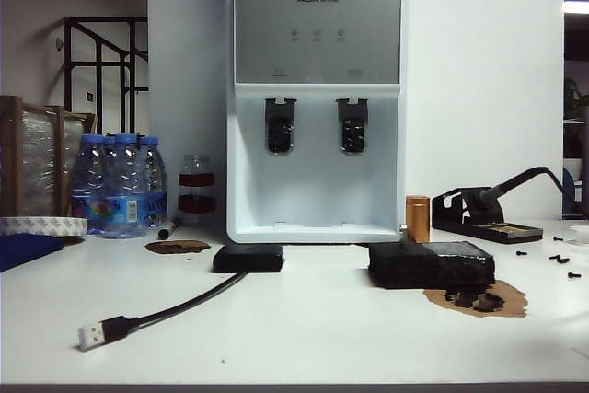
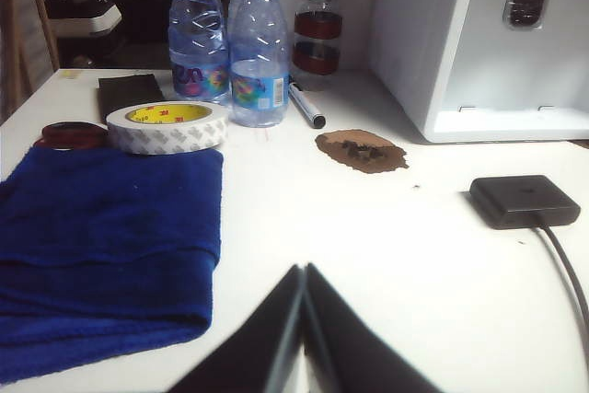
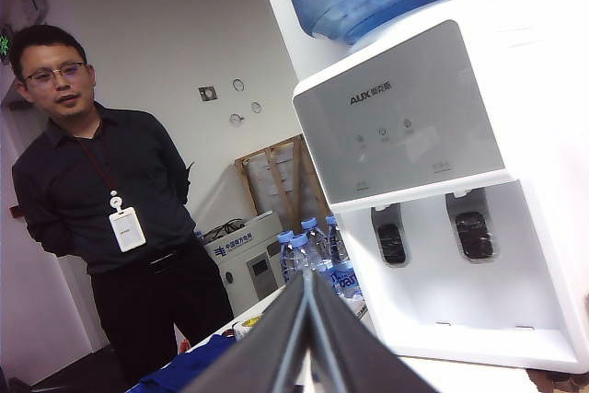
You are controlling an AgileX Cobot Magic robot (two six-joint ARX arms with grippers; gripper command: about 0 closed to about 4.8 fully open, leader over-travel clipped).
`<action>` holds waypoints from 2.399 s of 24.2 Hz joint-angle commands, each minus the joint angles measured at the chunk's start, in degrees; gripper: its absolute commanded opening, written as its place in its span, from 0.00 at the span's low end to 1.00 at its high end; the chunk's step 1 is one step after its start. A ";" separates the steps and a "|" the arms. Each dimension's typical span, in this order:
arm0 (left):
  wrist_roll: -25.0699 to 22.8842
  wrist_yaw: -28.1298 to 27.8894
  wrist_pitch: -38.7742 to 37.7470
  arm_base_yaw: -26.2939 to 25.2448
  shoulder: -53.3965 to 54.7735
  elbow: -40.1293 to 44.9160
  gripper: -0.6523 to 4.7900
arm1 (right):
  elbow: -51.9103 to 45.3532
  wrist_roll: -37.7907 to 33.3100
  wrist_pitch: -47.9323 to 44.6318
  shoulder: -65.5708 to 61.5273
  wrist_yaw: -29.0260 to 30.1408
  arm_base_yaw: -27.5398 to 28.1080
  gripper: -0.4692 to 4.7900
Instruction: Take the USB flash drive out of the black sponge and insert it into the slot on top of the black USB adpator box.
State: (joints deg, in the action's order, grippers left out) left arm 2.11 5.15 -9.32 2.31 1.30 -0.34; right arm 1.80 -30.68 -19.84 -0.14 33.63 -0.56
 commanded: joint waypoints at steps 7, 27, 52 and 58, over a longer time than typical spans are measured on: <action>-6.67 13.94 21.51 0.02 0.79 -2.82 0.11 | 25.83 8.76 19.71 -5.64 -0.55 -0.46 0.09; 1.36 45.68 52.37 4.24 74.55 -43.34 0.11 | 45.88 36.30 23.34 -37.81 -36.37 -28.61 0.09; -5.14 23.96 51.52 30.10 111.51 -58.97 0.11 | 13.94 17.73 -40.15 -77.29 -69.18 -45.09 0.44; -9.42 25.03 50.86 30.84 117.09 -59.98 0.11 | 14.84 17.49 -53.66 -95.23 -63.52 -44.63 0.43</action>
State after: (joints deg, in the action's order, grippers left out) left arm -5.26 29.65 40.84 32.69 118.02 -60.03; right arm 15.46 -13.76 -69.73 -93.67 -31.18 -45.17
